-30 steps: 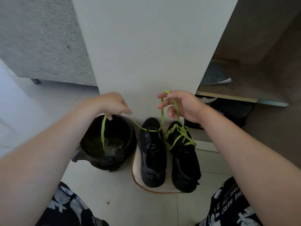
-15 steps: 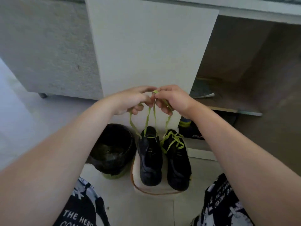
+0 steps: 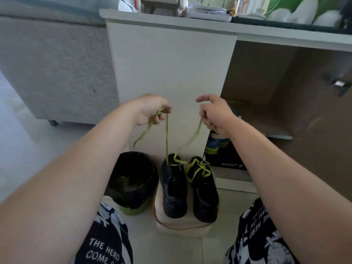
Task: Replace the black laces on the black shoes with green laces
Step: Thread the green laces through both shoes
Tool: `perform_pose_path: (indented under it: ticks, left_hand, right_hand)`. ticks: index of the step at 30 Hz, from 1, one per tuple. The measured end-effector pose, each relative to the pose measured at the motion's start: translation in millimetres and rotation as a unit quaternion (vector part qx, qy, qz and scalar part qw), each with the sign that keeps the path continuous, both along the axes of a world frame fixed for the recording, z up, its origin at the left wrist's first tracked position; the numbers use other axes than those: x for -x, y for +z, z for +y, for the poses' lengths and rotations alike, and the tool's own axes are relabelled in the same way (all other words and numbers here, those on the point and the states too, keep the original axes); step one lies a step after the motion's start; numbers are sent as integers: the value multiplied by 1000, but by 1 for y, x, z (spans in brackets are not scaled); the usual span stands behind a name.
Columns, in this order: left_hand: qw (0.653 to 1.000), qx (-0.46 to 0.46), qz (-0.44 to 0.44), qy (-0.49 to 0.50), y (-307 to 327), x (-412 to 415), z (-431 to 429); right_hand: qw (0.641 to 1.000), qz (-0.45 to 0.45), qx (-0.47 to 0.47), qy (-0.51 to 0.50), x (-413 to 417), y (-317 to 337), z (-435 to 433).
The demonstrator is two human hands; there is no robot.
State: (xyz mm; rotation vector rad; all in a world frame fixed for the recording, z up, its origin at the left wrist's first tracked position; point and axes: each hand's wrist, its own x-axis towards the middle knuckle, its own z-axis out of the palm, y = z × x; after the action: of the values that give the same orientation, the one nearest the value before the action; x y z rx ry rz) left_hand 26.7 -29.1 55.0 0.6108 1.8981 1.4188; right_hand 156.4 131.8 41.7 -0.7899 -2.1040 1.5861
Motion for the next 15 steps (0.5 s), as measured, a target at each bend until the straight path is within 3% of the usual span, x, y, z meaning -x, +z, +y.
perform_pose_path:
  ticks: [3, 7, 10, 15]
  left_hand:
    - [996, -81, -31, 25, 24, -4, -2]
    - [988, -146, -25, -29, 49, -16, -12]
    - [981, -185, -18, -61, 58, -25, -17]
    - [977, -191, 57, -77, 66, -41, -26]
  right_hand:
    - [993, 96, 51, 41, -4, 20, -8]
    - [977, 139, 94, 131, -14, 35, -21]
    - [978, 140, 42, 149, -18, 41, -28]
    - [984, 157, -24, 76, -24, 51, -39]
